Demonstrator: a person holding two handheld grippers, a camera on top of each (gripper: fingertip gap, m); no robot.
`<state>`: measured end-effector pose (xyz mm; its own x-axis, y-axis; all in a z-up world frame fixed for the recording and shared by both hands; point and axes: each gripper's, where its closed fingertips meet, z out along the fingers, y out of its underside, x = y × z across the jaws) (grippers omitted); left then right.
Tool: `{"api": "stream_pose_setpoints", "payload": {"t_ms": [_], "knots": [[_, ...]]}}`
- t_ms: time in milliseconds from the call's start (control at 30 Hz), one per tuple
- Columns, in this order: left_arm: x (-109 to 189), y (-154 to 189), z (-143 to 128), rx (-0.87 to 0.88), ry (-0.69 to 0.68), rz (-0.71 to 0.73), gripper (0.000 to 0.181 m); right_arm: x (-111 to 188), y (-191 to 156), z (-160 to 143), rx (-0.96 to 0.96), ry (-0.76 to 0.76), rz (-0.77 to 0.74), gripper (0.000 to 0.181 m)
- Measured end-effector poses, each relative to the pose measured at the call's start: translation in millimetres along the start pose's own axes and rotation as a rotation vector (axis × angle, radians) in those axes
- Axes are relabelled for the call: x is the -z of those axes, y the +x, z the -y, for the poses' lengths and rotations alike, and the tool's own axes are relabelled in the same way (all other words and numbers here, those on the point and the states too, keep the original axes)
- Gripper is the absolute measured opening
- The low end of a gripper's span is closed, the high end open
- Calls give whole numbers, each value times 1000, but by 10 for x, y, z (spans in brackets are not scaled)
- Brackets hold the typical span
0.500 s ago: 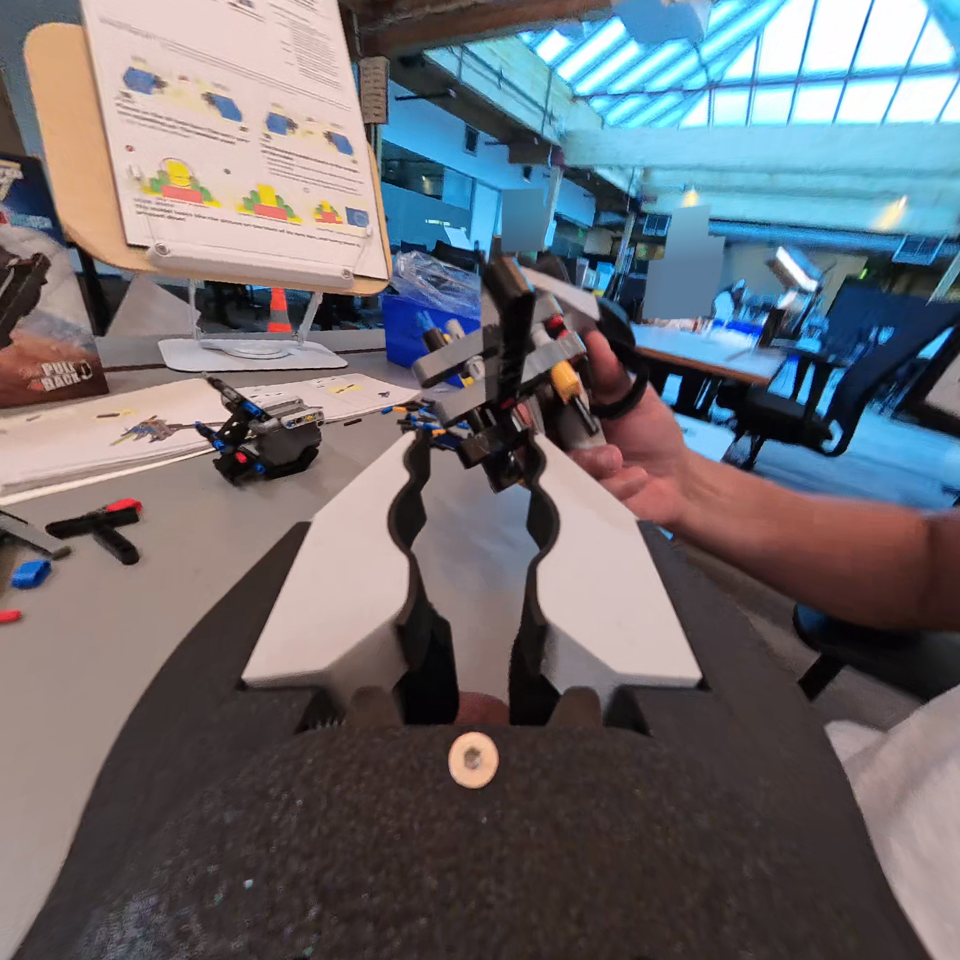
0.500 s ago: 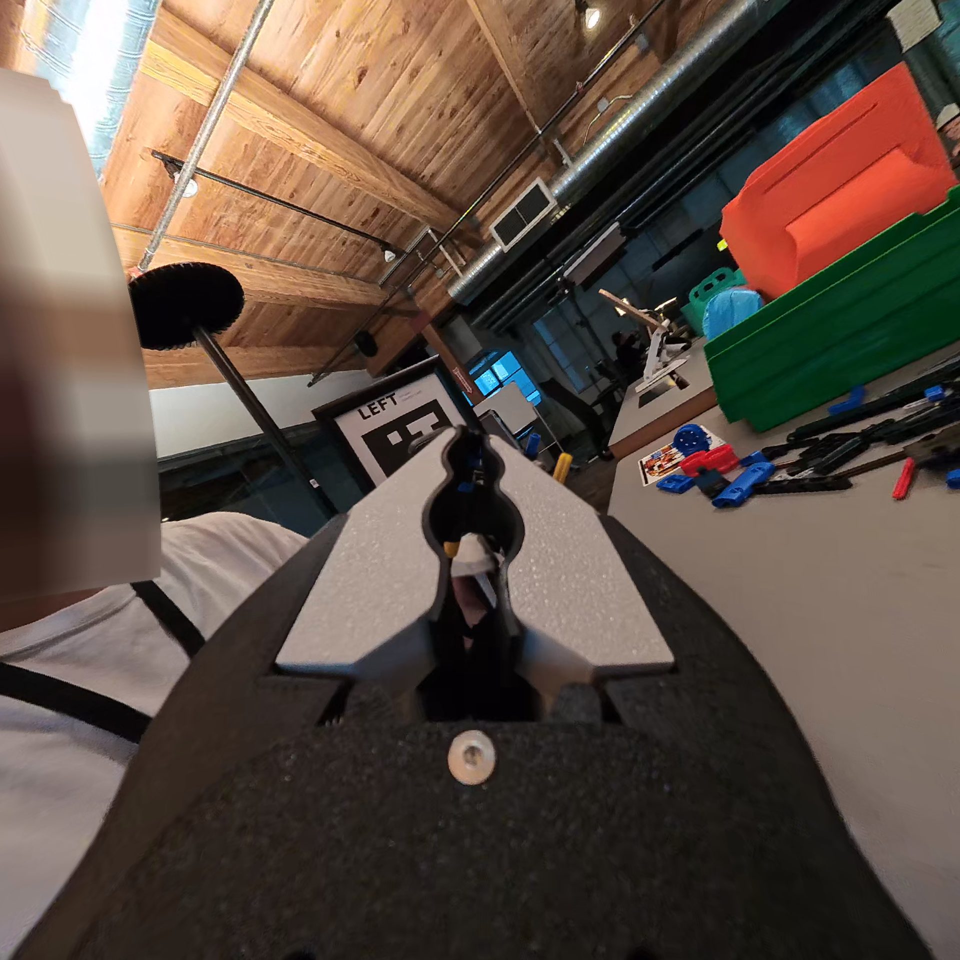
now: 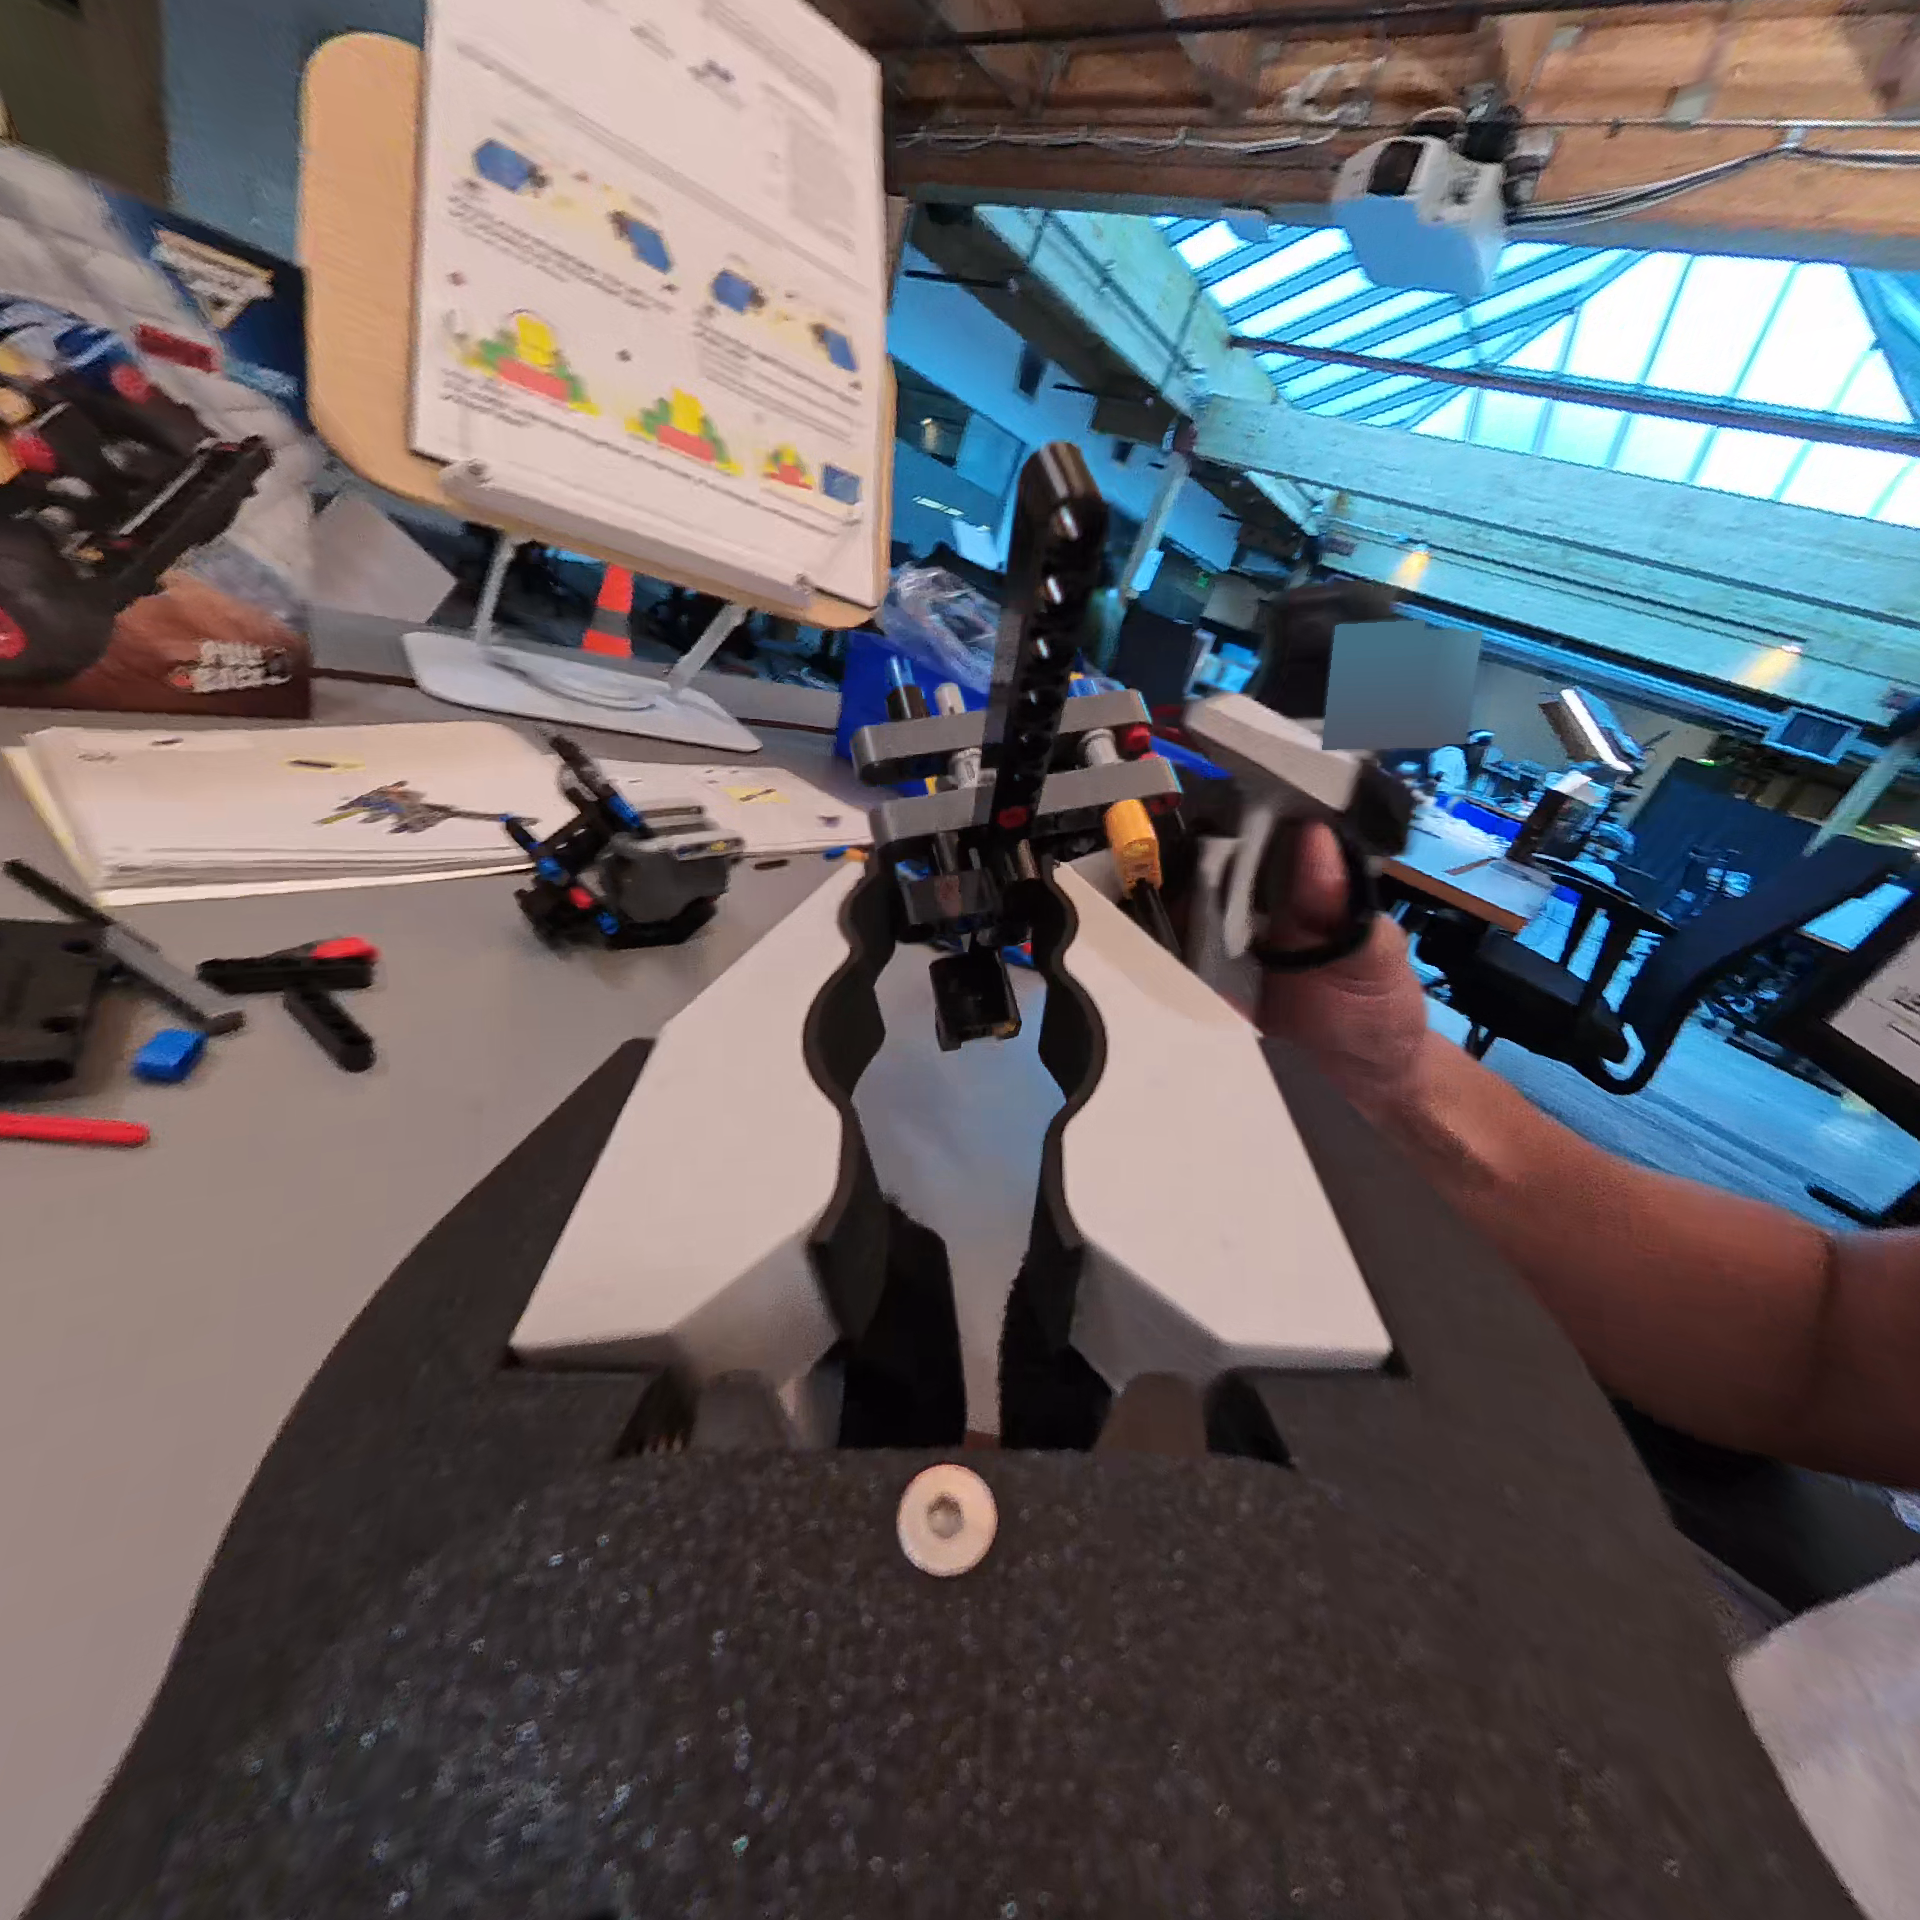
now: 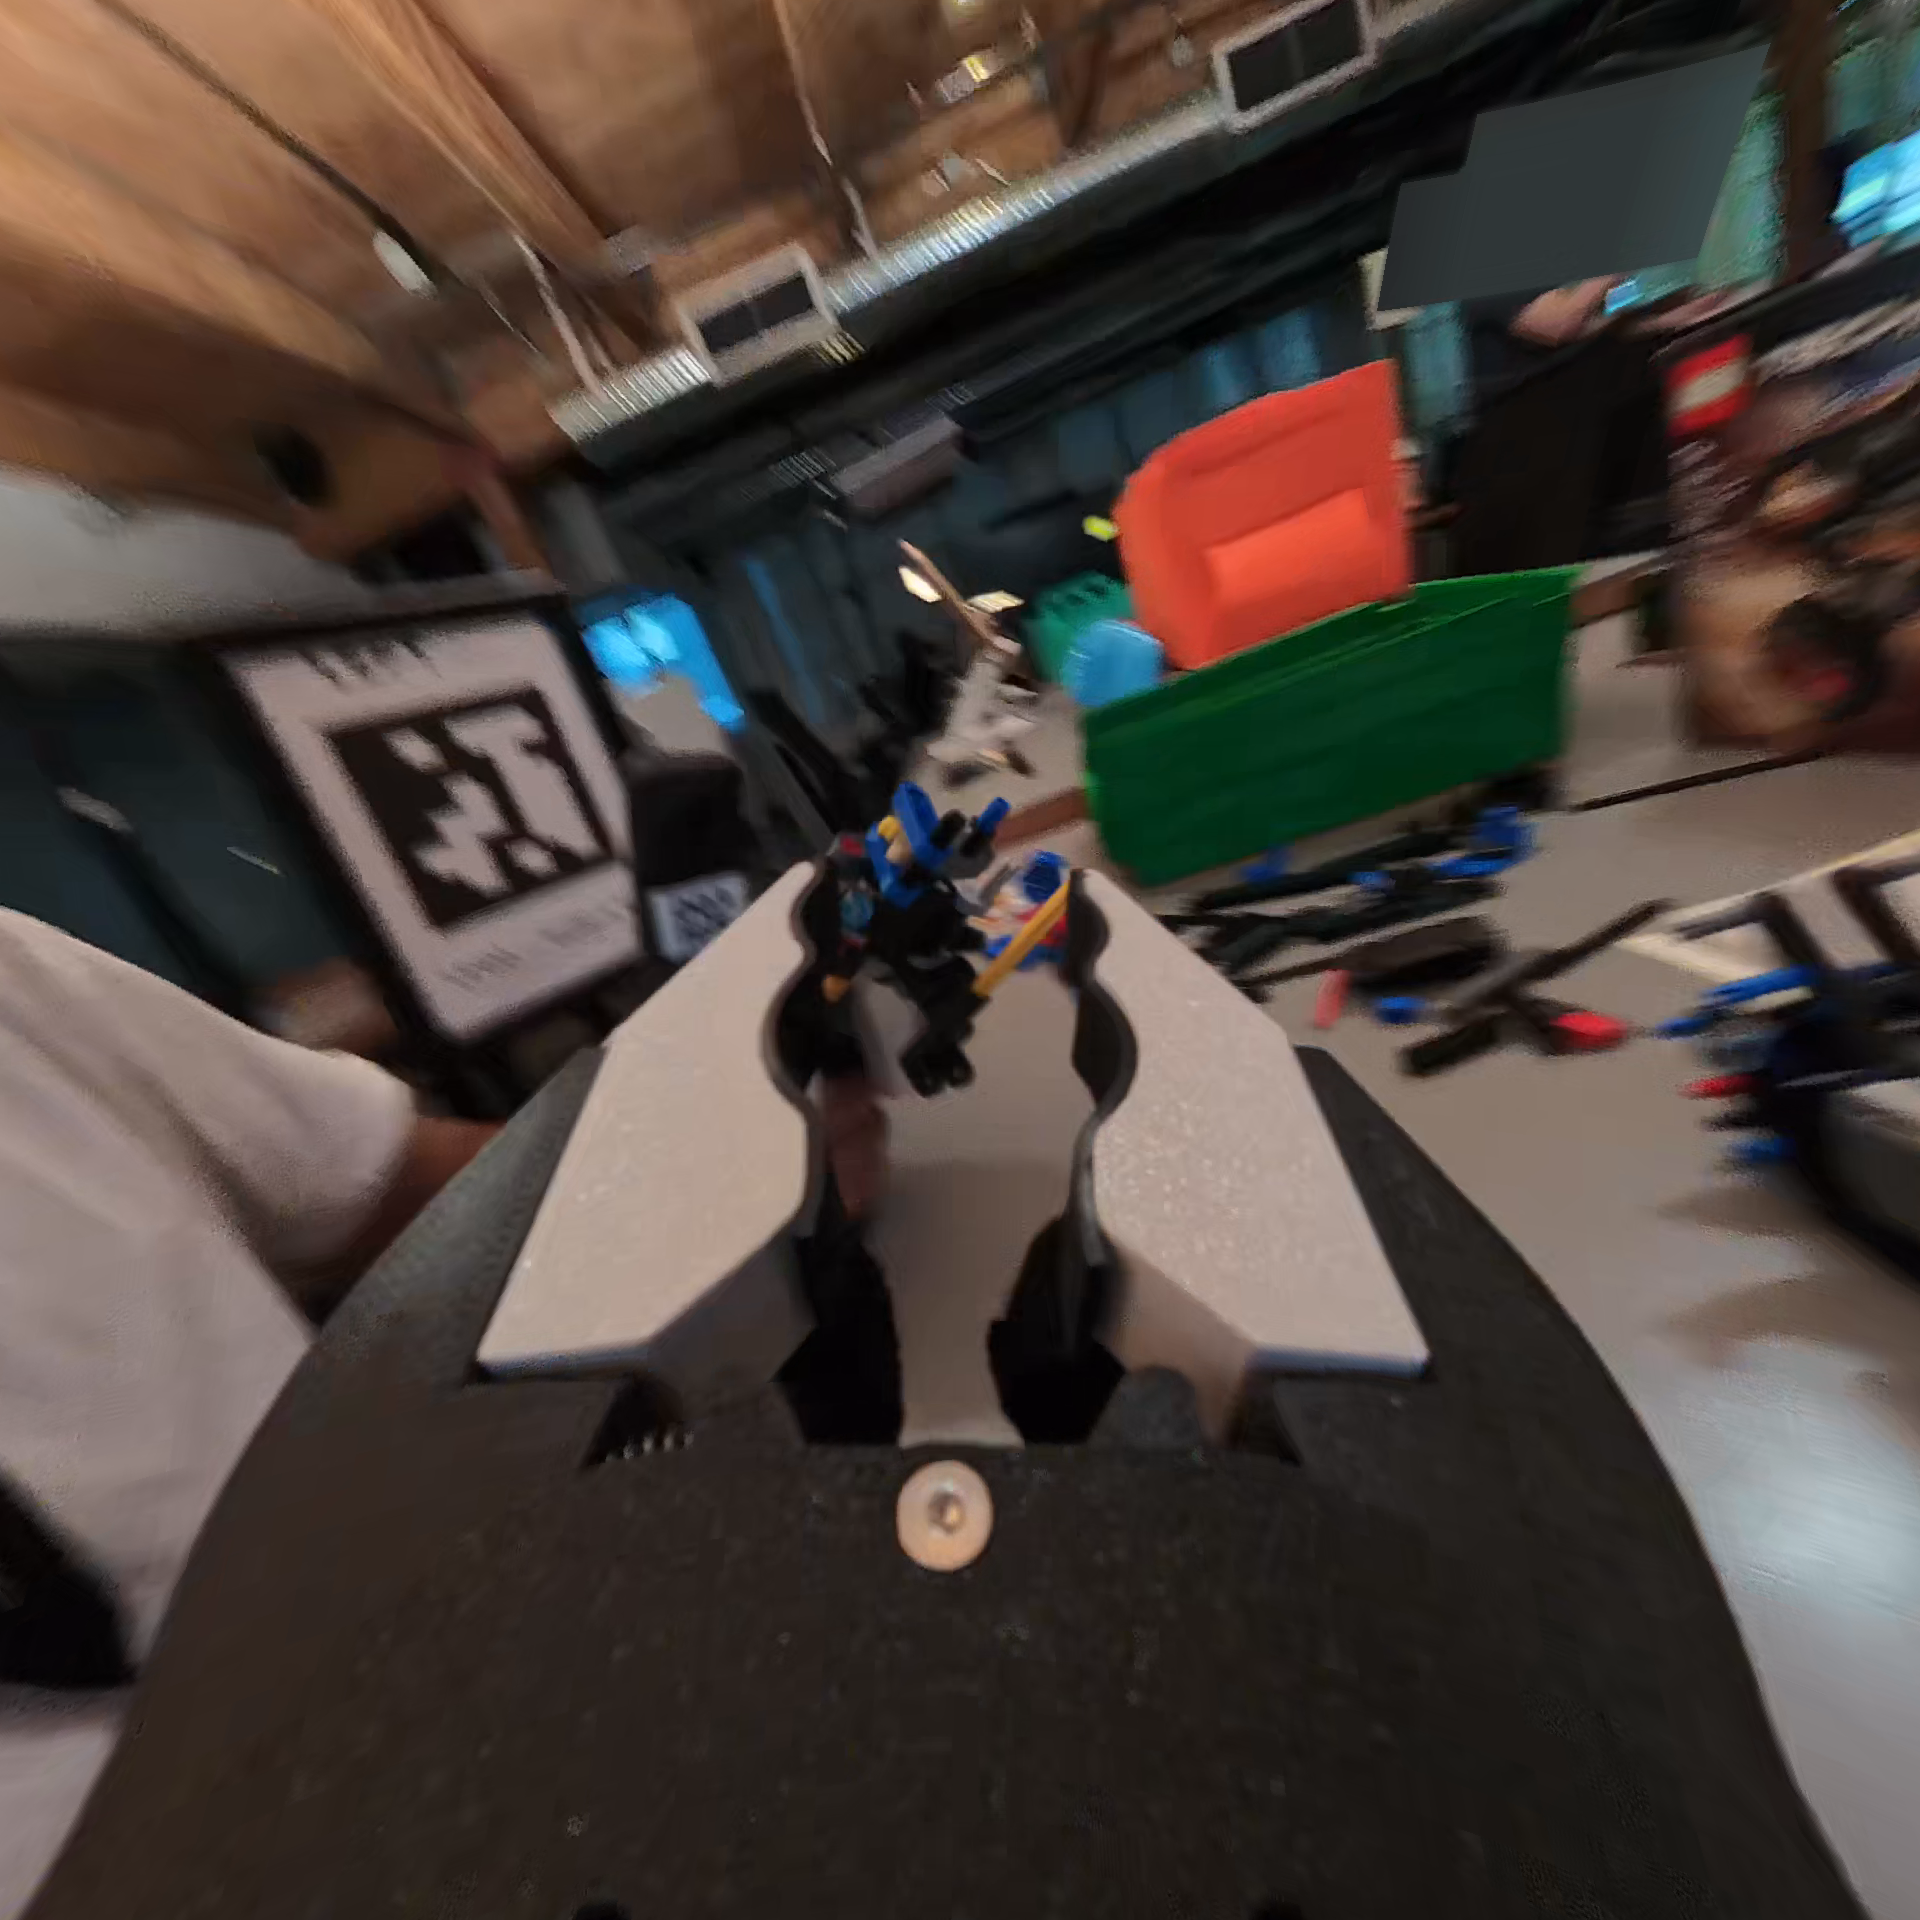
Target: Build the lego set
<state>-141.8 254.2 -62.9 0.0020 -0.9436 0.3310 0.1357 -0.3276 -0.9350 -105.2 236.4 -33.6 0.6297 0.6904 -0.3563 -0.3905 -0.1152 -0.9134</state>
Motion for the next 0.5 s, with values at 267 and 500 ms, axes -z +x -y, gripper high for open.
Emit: {"api": "stream_pose_setpoints", "payload": {"t_ms": [267, 500], "knots": [[-46, -6, -67, -69, -48, 55, 24, -122, -190, -95, 927, -410, -428, 60], [-35, 117, -115, -149, -47, 75, 24, -91, -96, -232, 939, -519, -458, 56]]}}
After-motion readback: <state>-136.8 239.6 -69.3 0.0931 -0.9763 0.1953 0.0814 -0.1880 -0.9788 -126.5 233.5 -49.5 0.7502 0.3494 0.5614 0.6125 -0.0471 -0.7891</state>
